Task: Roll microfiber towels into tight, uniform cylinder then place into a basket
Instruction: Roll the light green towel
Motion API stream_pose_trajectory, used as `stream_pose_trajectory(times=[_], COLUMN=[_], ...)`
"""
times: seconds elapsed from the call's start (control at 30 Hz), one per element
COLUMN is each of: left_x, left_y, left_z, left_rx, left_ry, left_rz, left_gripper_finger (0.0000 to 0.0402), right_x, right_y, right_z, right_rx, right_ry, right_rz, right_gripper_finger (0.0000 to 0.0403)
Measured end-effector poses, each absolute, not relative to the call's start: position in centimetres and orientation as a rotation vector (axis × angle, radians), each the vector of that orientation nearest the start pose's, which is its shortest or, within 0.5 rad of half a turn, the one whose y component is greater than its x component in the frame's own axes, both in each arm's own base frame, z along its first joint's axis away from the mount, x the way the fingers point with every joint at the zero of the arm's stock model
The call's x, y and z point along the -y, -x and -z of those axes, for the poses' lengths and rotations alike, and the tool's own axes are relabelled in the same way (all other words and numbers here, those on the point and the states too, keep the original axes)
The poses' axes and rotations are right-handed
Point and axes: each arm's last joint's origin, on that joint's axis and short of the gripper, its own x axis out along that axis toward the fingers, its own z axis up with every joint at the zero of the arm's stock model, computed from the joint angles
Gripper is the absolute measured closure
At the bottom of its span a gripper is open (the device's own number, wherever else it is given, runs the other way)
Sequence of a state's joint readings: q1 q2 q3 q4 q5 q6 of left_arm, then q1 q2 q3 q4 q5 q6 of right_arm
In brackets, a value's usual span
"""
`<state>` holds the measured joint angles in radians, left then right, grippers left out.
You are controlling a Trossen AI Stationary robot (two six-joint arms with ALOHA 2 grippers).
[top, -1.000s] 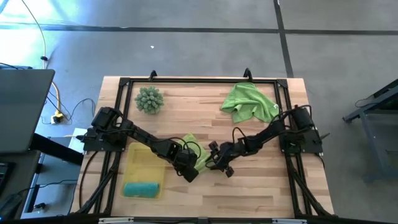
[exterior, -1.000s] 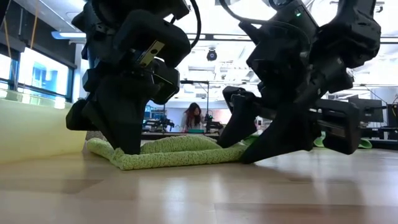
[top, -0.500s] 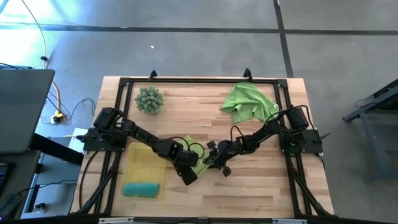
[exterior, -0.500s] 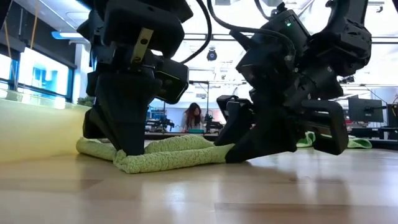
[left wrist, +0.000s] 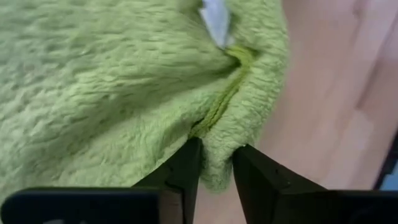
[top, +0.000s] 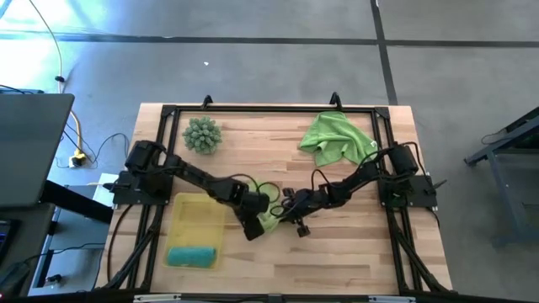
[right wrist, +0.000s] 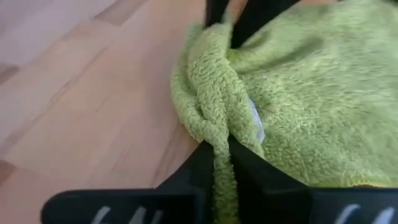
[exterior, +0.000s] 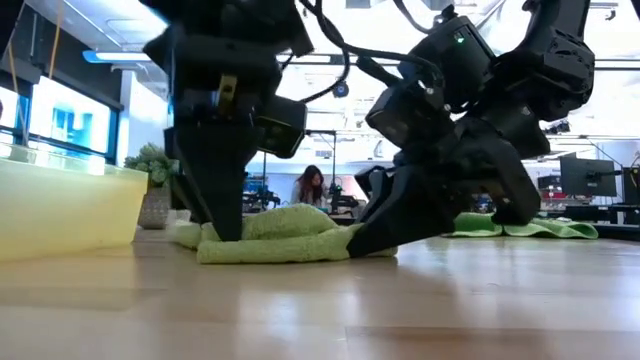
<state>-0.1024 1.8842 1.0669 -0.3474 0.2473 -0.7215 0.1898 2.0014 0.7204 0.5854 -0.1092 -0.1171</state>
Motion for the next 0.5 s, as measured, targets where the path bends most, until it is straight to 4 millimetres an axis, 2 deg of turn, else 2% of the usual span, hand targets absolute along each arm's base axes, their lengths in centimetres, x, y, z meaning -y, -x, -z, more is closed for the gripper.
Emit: stream_pose_trajectory(times=[0.13, 0.3, 0.5], left_x=[2.0, -0.6, -1.7], left_y=[-34.5, -34.2, -34.0], left_z=[-13.1, -13.9, -15.5], left_rx=[-1.290, -1.365, -1.467], left_ry=[0.632, 0.577, 0.482], left_rz=[-0.129, -0.220, -0.233], left_gripper_finger=[0.0312, 0.0312, 0.0311], right_x=[-5.9, -4.3, -2.8], right_y=[-32.7, -32.9, -32.9], right_z=[-6.4, -6.4, -6.4], right_rx=[-0.697, -0.713, -0.748], right_ry=[0.015, -0.155, -0.369], right_rz=[-0.265, -0.181, -0.196], right_gripper_finger=[0.0397, 0.0399, 0.0400])
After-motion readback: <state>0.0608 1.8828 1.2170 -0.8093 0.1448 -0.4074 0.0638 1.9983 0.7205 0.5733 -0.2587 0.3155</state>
